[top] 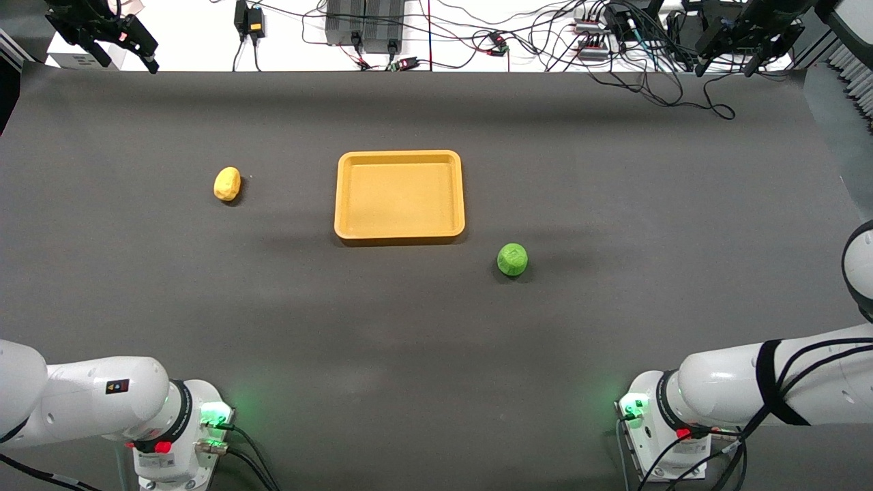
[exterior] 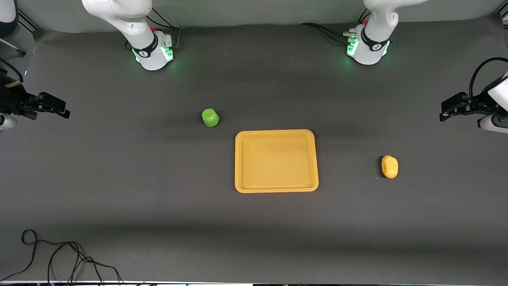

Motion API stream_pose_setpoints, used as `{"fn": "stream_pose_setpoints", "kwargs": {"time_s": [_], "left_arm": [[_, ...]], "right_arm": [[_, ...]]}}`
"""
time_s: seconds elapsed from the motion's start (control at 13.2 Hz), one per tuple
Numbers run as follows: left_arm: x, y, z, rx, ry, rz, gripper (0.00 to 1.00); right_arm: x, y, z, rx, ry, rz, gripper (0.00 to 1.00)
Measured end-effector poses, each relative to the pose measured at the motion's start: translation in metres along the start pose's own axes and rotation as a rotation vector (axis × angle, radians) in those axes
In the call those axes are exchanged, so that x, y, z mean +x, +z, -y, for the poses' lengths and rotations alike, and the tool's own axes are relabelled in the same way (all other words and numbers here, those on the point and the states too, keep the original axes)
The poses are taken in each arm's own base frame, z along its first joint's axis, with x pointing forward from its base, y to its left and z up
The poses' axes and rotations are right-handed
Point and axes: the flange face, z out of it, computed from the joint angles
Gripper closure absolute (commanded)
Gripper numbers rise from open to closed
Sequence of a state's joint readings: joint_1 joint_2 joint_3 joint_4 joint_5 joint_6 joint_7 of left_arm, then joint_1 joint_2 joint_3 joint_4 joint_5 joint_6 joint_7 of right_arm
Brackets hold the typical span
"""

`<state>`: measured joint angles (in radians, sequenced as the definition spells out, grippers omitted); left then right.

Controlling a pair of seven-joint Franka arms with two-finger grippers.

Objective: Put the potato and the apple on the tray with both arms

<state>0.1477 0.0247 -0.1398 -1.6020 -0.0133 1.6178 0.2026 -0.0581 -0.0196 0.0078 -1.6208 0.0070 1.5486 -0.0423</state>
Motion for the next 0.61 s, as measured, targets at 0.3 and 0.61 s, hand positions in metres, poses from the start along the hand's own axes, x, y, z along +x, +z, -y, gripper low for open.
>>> {"fn": "stream_pose_setpoints", "kwargs": {"time_s": [0.3, 0.61], "left_arm": [[0.000, 0.000, 0.000, 0.000, 0.001, 0.000, 0.00], [0.004, 0.017, 0.001, -0.001, 0.001, 0.002, 0.00]], "right_arm": [[0.000, 0.000, 0.000, 0.000, 0.000, 0.000, 0.00], [0.000, 0.001, 0.000, 0.000, 0.000, 0.001, 0.00]]}}
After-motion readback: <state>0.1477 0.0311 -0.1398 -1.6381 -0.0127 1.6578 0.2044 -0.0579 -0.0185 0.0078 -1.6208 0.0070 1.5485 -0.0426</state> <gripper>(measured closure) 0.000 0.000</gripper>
